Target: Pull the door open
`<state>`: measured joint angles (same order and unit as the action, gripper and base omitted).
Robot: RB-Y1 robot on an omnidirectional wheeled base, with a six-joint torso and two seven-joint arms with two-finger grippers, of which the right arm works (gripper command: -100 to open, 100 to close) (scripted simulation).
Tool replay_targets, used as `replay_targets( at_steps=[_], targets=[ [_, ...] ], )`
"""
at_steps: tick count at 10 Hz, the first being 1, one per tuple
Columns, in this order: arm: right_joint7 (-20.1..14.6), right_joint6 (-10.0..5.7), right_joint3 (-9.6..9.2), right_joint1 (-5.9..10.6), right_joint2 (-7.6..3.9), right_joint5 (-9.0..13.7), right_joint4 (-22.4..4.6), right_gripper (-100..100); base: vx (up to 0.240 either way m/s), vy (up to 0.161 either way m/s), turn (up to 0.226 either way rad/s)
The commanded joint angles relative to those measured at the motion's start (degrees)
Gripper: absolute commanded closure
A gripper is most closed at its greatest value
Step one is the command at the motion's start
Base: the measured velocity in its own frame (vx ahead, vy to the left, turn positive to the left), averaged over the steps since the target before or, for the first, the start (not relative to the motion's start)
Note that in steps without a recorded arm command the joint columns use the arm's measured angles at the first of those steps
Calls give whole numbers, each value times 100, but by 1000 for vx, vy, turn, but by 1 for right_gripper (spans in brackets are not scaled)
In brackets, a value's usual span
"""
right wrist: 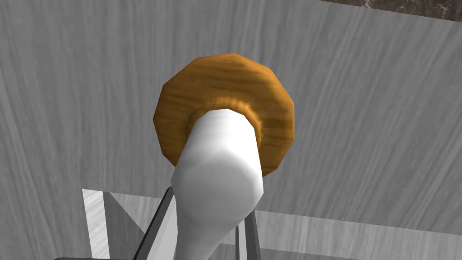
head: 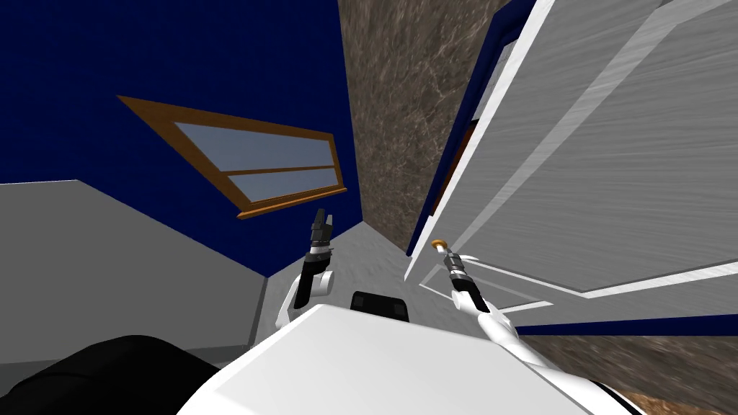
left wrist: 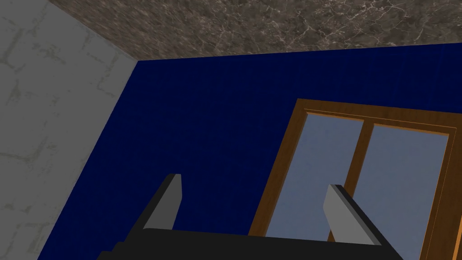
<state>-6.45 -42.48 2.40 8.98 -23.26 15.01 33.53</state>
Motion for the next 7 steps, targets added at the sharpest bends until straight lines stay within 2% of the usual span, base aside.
replay_targets(
  at_steps=[1, 7],
  targets=[
    [-19, -33, -74, 7, -17, 18, -18, 100, -265, -20, 147],
    [-118, -151, -373, 37, -134, 128, -77, 100, -215, -70, 153]
  ],
)
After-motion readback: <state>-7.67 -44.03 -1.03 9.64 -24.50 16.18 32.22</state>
